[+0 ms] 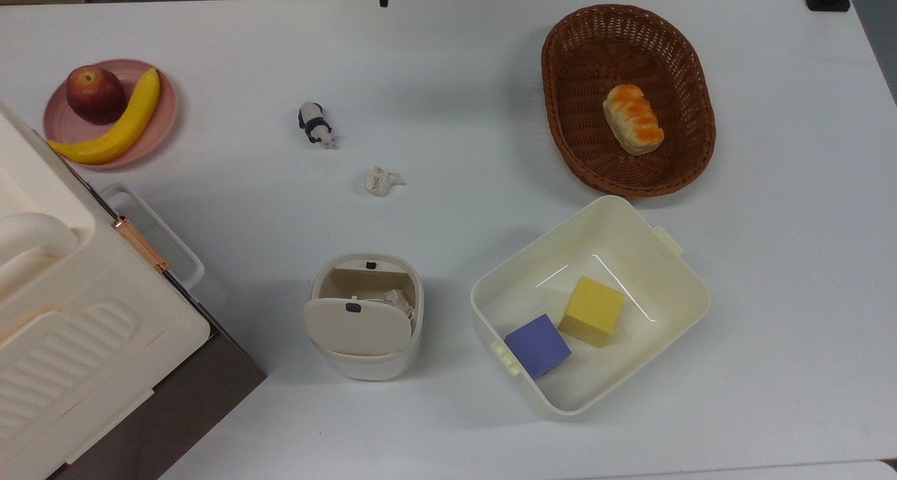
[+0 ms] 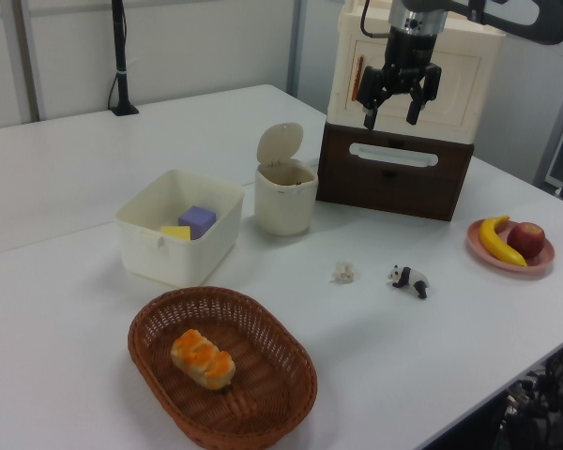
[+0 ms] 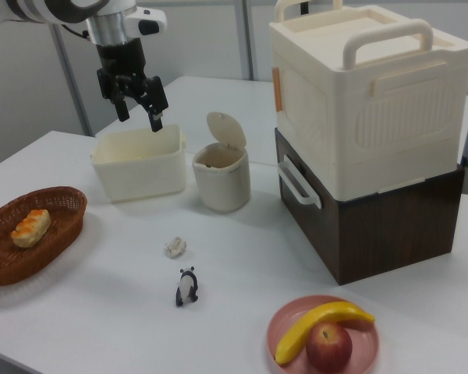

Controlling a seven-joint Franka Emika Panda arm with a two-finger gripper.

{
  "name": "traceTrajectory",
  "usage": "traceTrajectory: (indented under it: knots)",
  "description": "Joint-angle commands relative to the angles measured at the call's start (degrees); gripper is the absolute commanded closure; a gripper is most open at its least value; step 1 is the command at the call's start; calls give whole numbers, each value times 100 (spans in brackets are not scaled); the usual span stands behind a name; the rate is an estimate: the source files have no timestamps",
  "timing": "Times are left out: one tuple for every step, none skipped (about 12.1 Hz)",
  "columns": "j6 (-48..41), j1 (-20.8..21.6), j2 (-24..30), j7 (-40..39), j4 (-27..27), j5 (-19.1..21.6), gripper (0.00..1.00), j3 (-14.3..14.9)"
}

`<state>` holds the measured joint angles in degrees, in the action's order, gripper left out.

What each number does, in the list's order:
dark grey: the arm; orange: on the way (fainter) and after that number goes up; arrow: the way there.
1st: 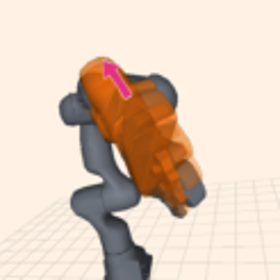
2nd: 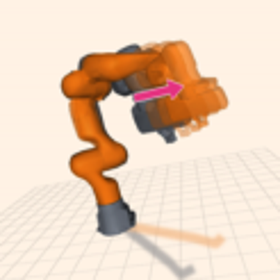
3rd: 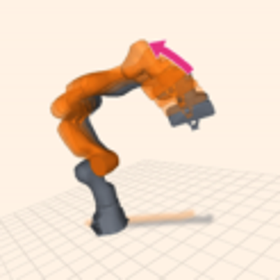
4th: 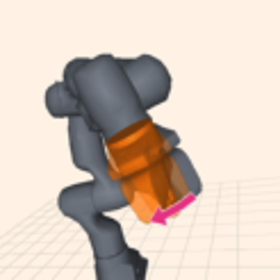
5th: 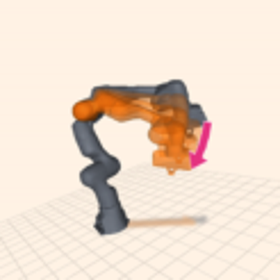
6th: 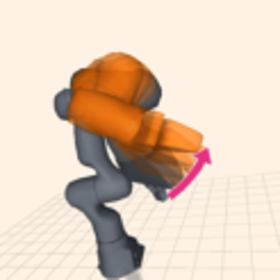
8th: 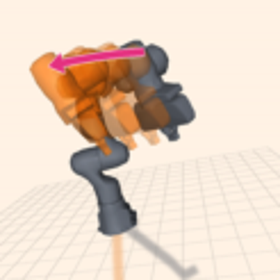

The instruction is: Open the trash can

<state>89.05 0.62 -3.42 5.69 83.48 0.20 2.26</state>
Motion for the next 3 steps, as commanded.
traceTrajectory:
  knots:
    - [-28,131,140,108,160,67,0,126]
    - [-28,123,140,82,160,67,0,126]
    - [-20,96,140,56,151,67,0,126]
